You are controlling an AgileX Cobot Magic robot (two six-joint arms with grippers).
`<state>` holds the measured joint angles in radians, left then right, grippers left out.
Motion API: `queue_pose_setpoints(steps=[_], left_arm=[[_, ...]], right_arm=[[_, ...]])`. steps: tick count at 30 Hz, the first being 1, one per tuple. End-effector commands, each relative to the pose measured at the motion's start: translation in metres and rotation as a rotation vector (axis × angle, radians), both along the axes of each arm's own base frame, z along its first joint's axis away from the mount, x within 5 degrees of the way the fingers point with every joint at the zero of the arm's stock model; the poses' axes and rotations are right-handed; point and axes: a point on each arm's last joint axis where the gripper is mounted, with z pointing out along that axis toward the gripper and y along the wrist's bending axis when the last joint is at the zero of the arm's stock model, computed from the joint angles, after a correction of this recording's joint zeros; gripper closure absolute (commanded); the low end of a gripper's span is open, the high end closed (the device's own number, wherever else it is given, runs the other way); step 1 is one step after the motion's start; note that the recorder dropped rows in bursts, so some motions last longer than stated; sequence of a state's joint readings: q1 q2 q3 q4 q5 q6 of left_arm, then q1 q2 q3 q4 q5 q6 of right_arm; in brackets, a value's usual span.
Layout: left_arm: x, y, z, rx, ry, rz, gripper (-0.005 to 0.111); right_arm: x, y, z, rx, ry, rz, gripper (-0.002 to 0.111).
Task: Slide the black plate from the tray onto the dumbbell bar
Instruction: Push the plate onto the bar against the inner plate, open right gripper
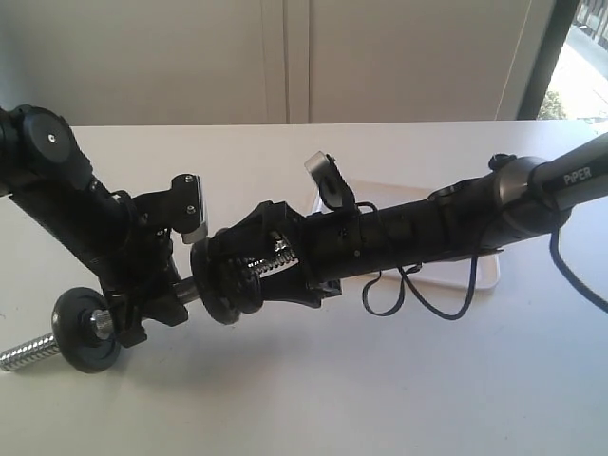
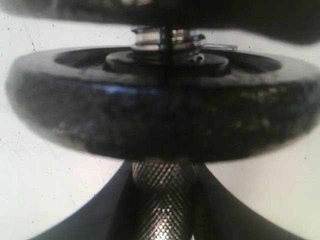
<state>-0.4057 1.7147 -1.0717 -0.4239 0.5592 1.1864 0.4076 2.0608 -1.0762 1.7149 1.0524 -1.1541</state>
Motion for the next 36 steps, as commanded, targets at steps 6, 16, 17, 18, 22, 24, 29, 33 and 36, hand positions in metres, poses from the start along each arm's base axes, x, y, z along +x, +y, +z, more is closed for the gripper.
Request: queue_pose_setpoints(steps=[6,16,17,18,22,24,29,33,36], left_arm=[[0.004,-0.006,0.022,-0.106,-0.05,0.094,0.107],[0.004,-0.006,0.022,-0.106,-0.05,0.094,0.107],[0.004,-0.006,0.022,-0.106,-0.05,0.094,0.107],[0.004,-0.006,0.022,-0.106,-0.05,0.094,0.107],[0.004,-0.006,0.022,-0.106,-0.05,0.094,0.107],[0.004,-0.006,0.022,-0.106,-0.05,0.094,0.107],[0.004,-0.006,0.022,-0.106,-0.05,0.094,0.107],[0.004,-0.006,0.021,-0.104,-0.052,0.091,0.107],[0.004,-0.006,0.021,-0.104,-0.052,0.091,0.107]], right_arm=[[-0.015,0.015,0.02,0.131,-0.02,0.108,0.048],[-0.013,0.012,0.021,0.135,-0.025,0.102,0.003],[-0.011,0.01,0.021,0.137,-0.026,0.095,0.003],[-0.01,0.008,0.022,0.141,-0.026,0.092,0.003],[-0.001,-0.005,0.023,0.158,-0.025,0.063,0.003],[0.003,-0.012,0.023,0.155,-0.026,0.046,0.003],[0.007,-0.032,0.017,0.083,-0.04,0.077,0.003],[0.01,-0.054,0.011,0.005,-0.024,0.102,0.003],[0.012,-0.069,0.007,-0.046,0.018,0.104,0.003]])
